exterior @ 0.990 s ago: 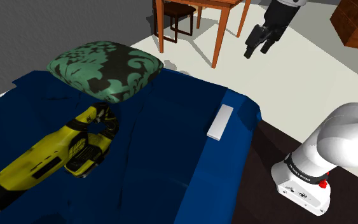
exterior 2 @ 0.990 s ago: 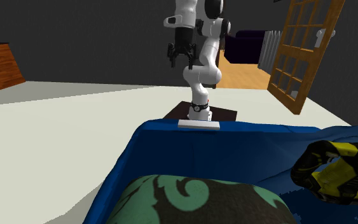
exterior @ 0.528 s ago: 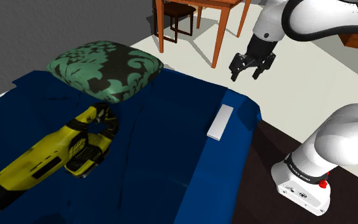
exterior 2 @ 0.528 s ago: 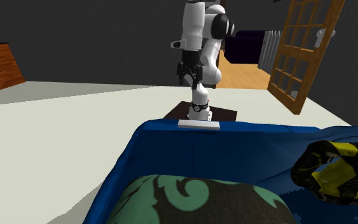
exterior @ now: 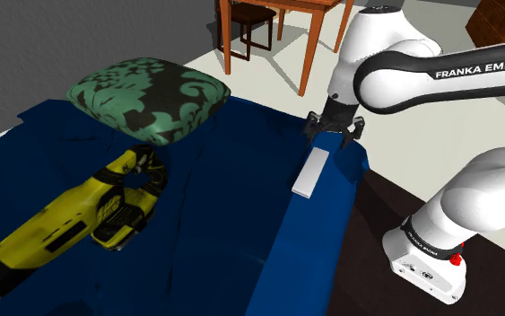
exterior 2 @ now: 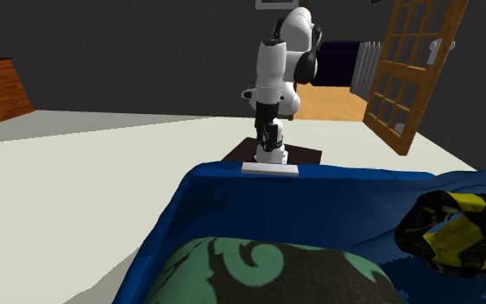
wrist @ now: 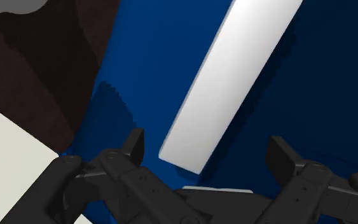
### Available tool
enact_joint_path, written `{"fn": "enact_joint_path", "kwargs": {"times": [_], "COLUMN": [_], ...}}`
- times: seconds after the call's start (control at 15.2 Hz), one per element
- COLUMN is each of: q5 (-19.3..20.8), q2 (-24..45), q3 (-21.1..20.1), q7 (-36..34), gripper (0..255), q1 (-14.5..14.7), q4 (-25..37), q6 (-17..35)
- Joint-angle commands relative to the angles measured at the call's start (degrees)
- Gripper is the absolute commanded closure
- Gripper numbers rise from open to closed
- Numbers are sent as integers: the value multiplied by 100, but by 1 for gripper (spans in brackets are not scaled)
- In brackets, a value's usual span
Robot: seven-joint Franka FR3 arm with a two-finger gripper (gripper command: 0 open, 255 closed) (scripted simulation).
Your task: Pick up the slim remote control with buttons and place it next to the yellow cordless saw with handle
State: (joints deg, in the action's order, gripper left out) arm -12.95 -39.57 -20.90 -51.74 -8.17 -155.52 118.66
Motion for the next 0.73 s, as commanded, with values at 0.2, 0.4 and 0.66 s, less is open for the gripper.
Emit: {"fn": "enact_joint_path", "kwargs": {"times": [0.2, 0.4, 0.66], "q5": [-344, -368, -389], "q2": [728, 898, 1201], "q3": [-630, -702, -820], "q7": [-1259, -1268, -1291], "gripper": [0, 0, 0], "q1": [-202, -213, -245], "q4": [-89, -222, -401], "q6": [640, 940, 1418]}}
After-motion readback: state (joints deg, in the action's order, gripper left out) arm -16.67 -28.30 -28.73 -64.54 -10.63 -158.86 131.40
